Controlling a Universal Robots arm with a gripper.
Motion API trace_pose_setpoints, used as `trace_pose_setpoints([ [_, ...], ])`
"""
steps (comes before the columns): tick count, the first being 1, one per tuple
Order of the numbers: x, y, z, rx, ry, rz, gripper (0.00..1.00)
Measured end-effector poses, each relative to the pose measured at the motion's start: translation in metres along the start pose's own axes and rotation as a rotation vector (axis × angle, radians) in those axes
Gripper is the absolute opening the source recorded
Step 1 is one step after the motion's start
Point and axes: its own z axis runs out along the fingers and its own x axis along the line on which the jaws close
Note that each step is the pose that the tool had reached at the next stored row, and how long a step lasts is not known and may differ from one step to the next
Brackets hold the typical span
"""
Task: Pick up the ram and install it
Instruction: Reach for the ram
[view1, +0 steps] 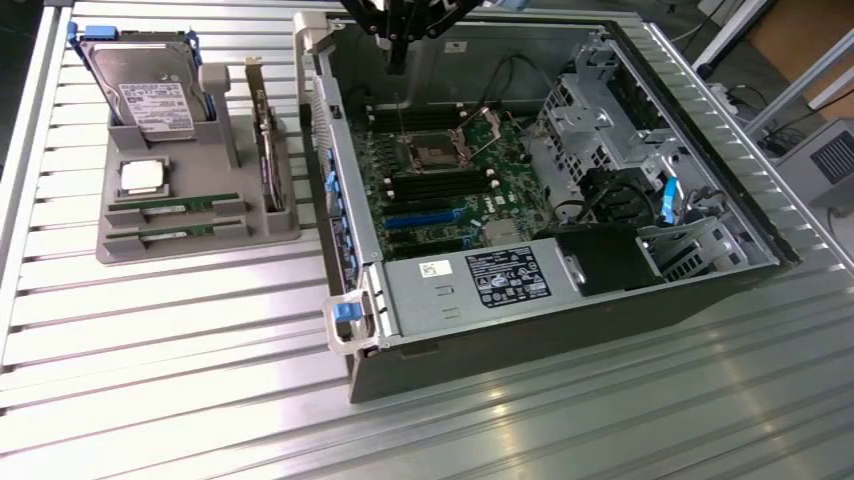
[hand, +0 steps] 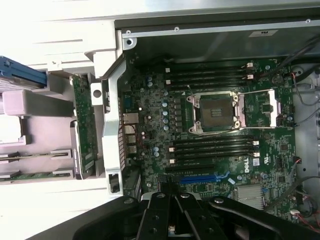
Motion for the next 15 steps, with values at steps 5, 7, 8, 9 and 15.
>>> trace_pose_setpoints([
  [5,0.0009,-0.0001,0.0,-0.0001,0.0,0.0,0.1],
  [7,0.0012,-0.0001,0.0,-0.0001,0.0,0.0,0.1],
  [8,0.0018,-0.0001,0.0,-0.0001,0.0,0.0,0.1],
  [9,0.0022,-0.0002,0.0001,-0.0001,0.0,0.0,0.1],
  [15,0.0072,-0.0006,0.0,-0.0001,-0.0001,0.0,0.1],
])
